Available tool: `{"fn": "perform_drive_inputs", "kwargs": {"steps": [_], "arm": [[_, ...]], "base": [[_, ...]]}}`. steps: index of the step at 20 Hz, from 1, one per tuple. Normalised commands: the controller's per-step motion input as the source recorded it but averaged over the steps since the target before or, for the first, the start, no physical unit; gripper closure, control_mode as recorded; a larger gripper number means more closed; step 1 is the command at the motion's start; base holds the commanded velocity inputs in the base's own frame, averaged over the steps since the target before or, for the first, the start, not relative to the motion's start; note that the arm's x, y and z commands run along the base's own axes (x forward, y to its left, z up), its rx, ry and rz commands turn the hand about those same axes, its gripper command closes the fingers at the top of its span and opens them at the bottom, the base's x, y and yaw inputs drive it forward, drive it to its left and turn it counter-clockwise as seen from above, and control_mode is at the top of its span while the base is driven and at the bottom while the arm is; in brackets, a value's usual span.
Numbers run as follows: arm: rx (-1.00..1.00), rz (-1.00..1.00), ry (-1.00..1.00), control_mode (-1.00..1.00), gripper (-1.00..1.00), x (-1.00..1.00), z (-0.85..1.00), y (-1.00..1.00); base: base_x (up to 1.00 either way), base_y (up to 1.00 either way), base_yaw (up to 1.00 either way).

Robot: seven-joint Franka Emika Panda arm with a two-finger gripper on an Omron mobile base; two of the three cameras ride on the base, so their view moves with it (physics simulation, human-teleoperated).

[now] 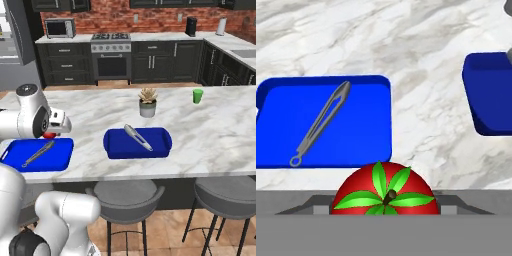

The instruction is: Gather the lemon wedge and tomato from the fridge and place them on a tray on the dining counter. Then gather the fishs from the fridge and place them on the other tray.

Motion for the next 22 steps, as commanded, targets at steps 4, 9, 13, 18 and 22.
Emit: {"fn": "perform_drive_inputs", "kwargs": {"steps": [4, 9, 13, 18, 22], "arm": [[0.00, 0.00, 0.15, -1.00, 1.00, 0.31, -0.14, 0.95], [0.00, 0.01, 0.16, -1.00, 1.00, 0.24, -0.38, 0.41], [0.00, 0.03, 0.11, -1.00, 1.00, 0.25, -0.57, -0.02], [0.00, 0.02, 0.05, -1.00, 1.00, 0.25, -0.47, -0.13], [0.00, 0.02, 0.00, -1.00, 1.00, 0.09, -0.35, -0.01]], "base": [[0.00, 0.00, 0.00], [0.00, 0.00, 0.00], [0.00, 0.00, 0.00], [0.00, 0.00, 0.00], [0.00, 0.00, 0.00]]}}
